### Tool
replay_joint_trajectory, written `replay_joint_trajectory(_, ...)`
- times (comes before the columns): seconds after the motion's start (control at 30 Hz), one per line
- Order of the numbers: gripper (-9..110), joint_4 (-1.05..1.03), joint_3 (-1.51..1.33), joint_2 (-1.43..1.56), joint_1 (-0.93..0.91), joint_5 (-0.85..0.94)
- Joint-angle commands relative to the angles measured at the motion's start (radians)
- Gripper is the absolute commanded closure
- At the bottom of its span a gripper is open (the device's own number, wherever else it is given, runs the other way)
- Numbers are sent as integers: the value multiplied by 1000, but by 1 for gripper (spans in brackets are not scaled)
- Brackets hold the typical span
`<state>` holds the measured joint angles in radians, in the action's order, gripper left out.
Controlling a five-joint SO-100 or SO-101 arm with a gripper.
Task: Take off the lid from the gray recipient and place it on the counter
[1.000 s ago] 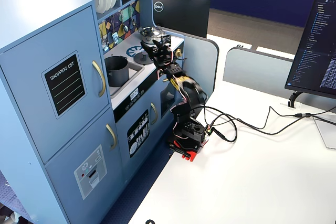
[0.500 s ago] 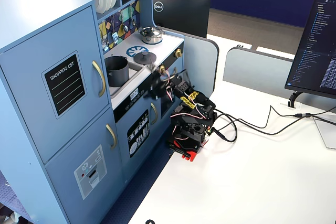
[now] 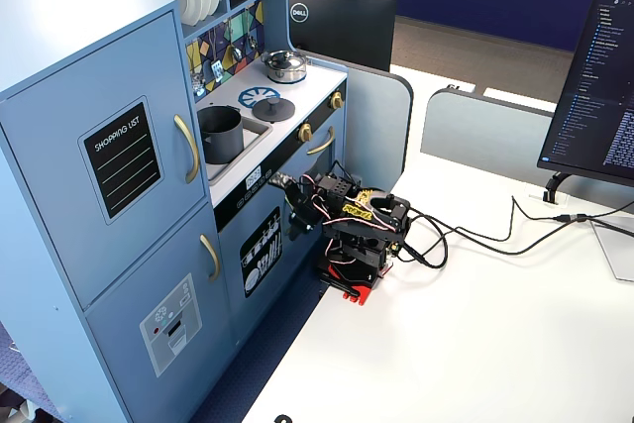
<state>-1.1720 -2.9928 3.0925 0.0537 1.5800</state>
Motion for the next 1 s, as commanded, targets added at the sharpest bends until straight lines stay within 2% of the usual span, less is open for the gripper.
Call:
replay_joint_trajectory(0.0, 102, -115, -8, 12, -18, 41)
replay_joint_trajectory(0.23, 101, -339, -9, 86, -49, 57)
replay_joint_trajectory(0.47, 99, -359, -9, 86, -94, -64)
replay_joint_trajectory(0.97, 97, -357, -9, 86, -97, -67)
